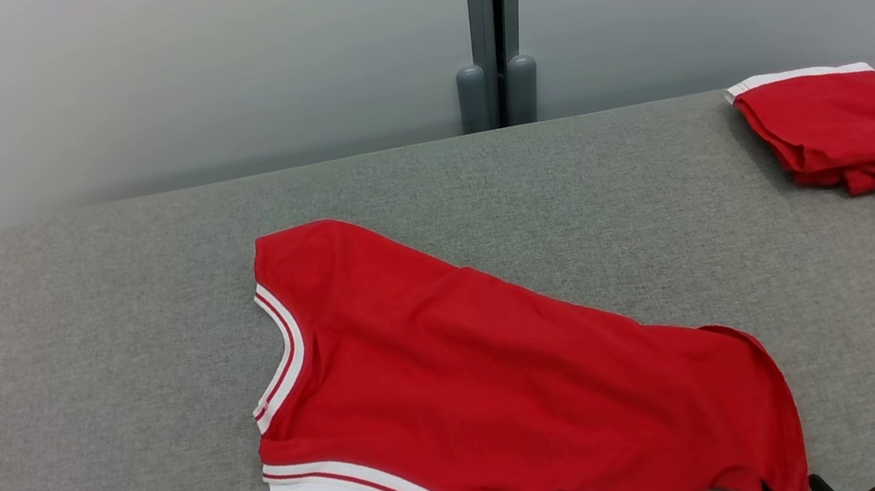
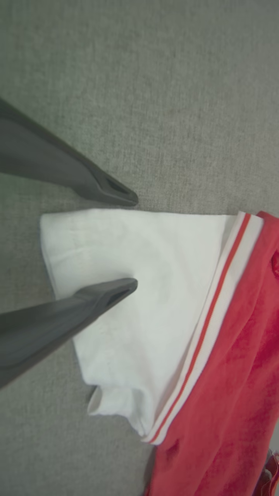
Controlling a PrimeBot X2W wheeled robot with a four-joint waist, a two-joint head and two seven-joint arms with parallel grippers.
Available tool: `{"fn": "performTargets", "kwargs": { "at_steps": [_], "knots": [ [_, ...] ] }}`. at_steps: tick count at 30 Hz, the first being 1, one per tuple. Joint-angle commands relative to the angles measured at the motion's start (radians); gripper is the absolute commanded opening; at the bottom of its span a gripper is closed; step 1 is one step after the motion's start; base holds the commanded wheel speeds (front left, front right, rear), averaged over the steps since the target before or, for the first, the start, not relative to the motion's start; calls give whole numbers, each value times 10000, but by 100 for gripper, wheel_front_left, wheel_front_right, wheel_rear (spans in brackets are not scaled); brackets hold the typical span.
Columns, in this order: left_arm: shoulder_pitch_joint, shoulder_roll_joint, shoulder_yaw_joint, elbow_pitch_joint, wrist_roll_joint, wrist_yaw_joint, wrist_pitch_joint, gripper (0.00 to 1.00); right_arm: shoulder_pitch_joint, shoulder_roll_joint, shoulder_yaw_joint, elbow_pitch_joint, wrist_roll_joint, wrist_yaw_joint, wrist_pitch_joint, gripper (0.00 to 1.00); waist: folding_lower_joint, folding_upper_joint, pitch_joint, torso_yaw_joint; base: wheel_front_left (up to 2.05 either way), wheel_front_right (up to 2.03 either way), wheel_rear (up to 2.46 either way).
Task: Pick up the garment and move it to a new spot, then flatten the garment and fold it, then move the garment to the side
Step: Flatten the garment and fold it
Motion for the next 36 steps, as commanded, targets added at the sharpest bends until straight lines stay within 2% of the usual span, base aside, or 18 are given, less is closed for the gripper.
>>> {"fn": "performTargets", "kwargs": {
  "at_steps": [1,9,10,11,12,13,19,30,36],
  "knots": [
    [-192,-11,-70,109,-91,-19,5,100,-95,108,260,180,90,31,105,100,1,1,16,2,0,0,0],
    [-591,-34,-737,686,-670,-23,26,100,-361,130,791,428,605,33,130,100,1,1,77,-34,0,0,0],
    [-634,-28,-821,760,-749,-23,40,100,-401,130,848,465,737,33,131,86,1,1,88,-44,0,0,0],
    [-679,-27,-955,890,-854,-23,48,100,-454,132,916,522,856,33,133,67,1,1,93,-56,0,0,0],
    [-721,-37,-1103,1036,-993,-24,57,69,-498,139,979,563,919,33,134,35,1,1,101,-72,0,0,0],
    [-769,-55,-1261,1145,-1150,-25,65,0,-533,142,1051,551,991,33,134,0,1,1,109,-83,0,0,0],
    [-1192,96,-1767,898,-1852,-23,40,0,-645,52,979,-286,1148,25,61,0,1,1,191,-117,0,0,0],
    [-2031,398,-1260,-1856,-2731,-22,-10,0,-982,-68,568,-3139,759,19,56,0,1,1,595,-130,0,0,0],
    [-3385,633,-1139,-2424,-3205,-22,-13,0,-2100,-422,631,-3604,745,19,56,0,1,1,1057,-187,0,0,0]
  ]
}}
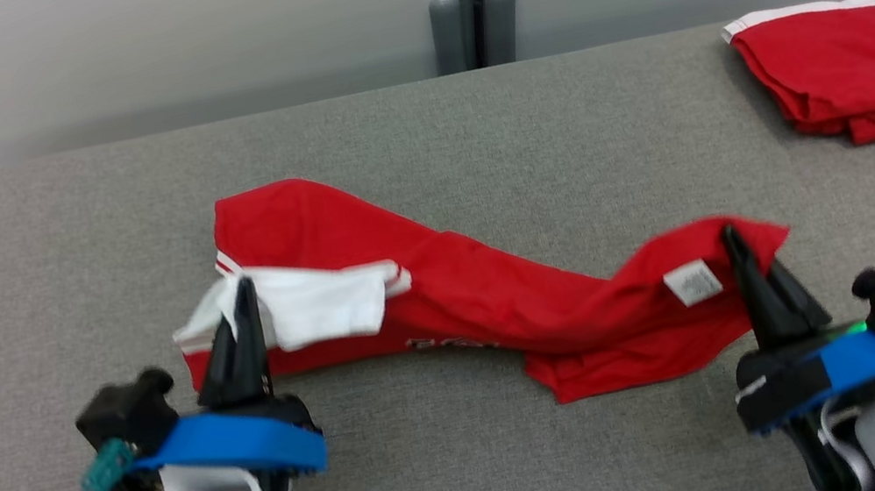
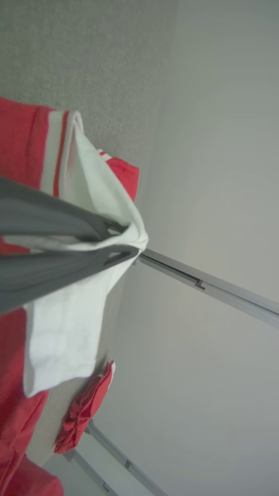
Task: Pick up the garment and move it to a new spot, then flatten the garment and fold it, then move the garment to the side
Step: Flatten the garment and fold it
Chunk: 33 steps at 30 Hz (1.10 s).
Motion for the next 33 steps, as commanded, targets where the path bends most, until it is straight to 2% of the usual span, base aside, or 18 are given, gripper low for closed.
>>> {"fn": "performTargets", "kwargs": {
  "at_steps": [1,5,12,16,23,27,33],
  "knots": [
    [-331,87,-52,-22,-25,-20,-26,0,-327,-128,8,-29,44,5,-3,0,-1,-1,116,51,0,0,0],
    [-2203,573,-381,153,-352,-20,95,0,-2139,-455,332,276,182,5,-3,0,-1,-1,785,-63,0,0,0],
    [-6063,1341,-277,1035,-962,-20,377,0,-6215,-784,883,1873,805,5,223,0,-1,-1,2038,-320,0,0,0],
    [-8174,1402,-168,1559,-1407,-20,463,0,-8431,-865,1049,2714,1356,5,389,0,-1,-1,2577,-352,0,0,0],
    [-11279,1748,-1044,2625,-1110,-20,432,0,-11469,-971,1289,4261,1828,5,524,0,-1,-1,3055,-362,0,0,0],
    [-12906,1582,-1469,3449,-1364,-21,323,0,-13058,-1218,1302,5369,2141,5,525,0,-1,-1,3217,-270,0,0,0],
    [-13644,1427,-2136,3908,-1842,-21,123,0,-13887,-1473,1973,5993,2440,5,377,0,-1,-1,3416,-111,0,0,0]
  ]
}}
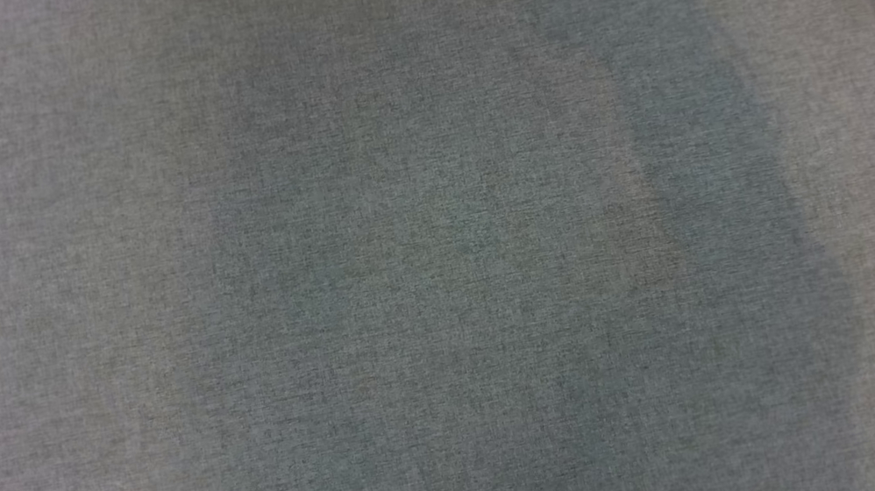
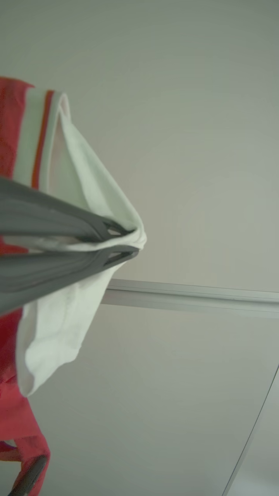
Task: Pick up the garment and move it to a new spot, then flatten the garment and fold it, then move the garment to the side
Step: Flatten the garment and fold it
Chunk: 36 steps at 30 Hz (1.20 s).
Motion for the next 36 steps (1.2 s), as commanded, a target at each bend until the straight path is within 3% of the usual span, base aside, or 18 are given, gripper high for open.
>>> {"fn": "performTargets", "kwargs": {
  "at_steps": [1,8,15,24,36],
  "knots": [
    [140,11,-99,58,-94,-21,-40,0,-7,-116,90,107,113,5,-66,0,0,-3,26,15,0,0,0],
    [1783,480,-1026,-50,-400,-21,-163,0,1157,-106,1159,502,874,5,-167,0,0,-3,5,-115,0,0,0],
    [5327,786,109,-1664,-234,-21,-171,0,3516,-152,2247,-137,1585,5,-370,0,0,-3,-407,-347,0,0,0],
    [10495,220,1866,-4027,568,178,-173,0,6721,-596,2858,-1620,2387,5,-424,0,0,-3,-1243,-400,0,0,0],
    [14738,-661,2290,-5528,1111,376,-176,0,10999,-844,2203,-3044,2256,5,-431,0,0,-3,-2511,-38,0,0,0]
  ]
}}
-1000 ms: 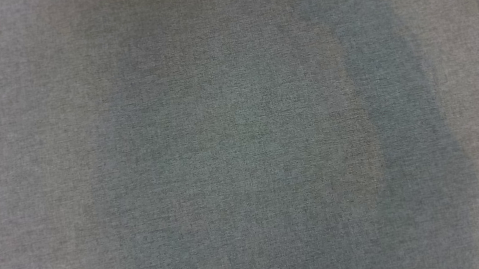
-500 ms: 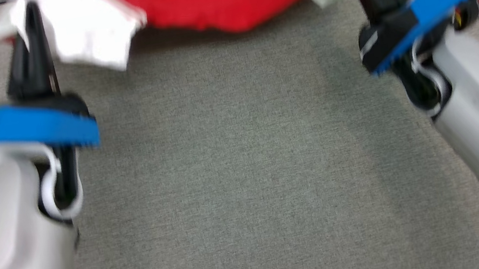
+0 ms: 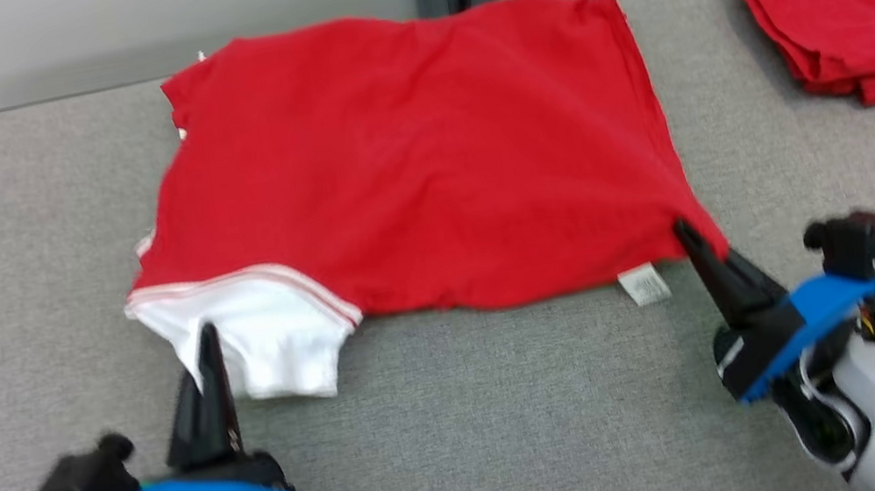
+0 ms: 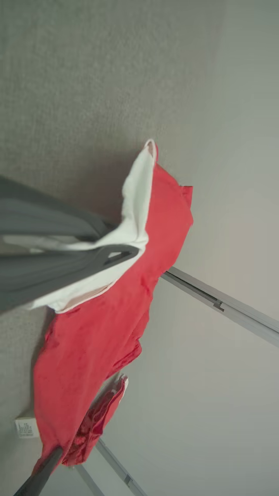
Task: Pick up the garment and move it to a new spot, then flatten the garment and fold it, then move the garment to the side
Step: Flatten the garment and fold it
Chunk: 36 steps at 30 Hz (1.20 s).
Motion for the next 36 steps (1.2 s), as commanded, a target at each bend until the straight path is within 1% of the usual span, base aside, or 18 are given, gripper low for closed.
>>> {"fn": "performTargets", "kwargs": {
  "at_steps": [1,2,4,7,14,16,18,25,36],
  "knots": [
    [648,-150,-2,-186,74,90,-45,0,749,-99,-214,-187,-202,5,-45,0,3,3,-267,25,0,0,0],
    [648,-150,-2,-186,74,90,-45,0,749,-99,-214,-187,-202,5,-45,0,3,3,-267,25,0,0,0],
    [1413,-235,55,-415,80,206,-45,0,1614,-133,-439,-373,-354,5,-46,0,3,3,-538,88,0,0,0],
    [2166,-306,87,-648,31,311,-44,0,2372,-201,-593,-574,-575,5,-45,0,3,3,-802,119,0,0,0],
    [3549,-303,-337,-1404,112,586,329,0,3905,-401,-1087,-1252,-824,5,210,0,3,3,-1319,275,0,0,0],
    [4012,-270,-473,-1748,117,698,473,0,4578,-437,-1423,-1614,-1018,5,374,0,3,3,-1479,342,0,0,0],
    [4126,-259,-507,-1856,119,719,532,0,4784,-430,-1509,-1730,-1082,5,492,0,3,3,-1506,351,0,0,0],
    [4330,-81,-576,-2266,126,825,816,0,5599,-182,-2281,-2670,-1539,5,1271,0,3,3,-1434,306,0,0,0],
    [3352,251,-641,-2133,188,539,1100,0,5552,23,-2839,-3703,-2054,5,2407,0,3,3,-1309,195,0,0,0]
  ]
}}
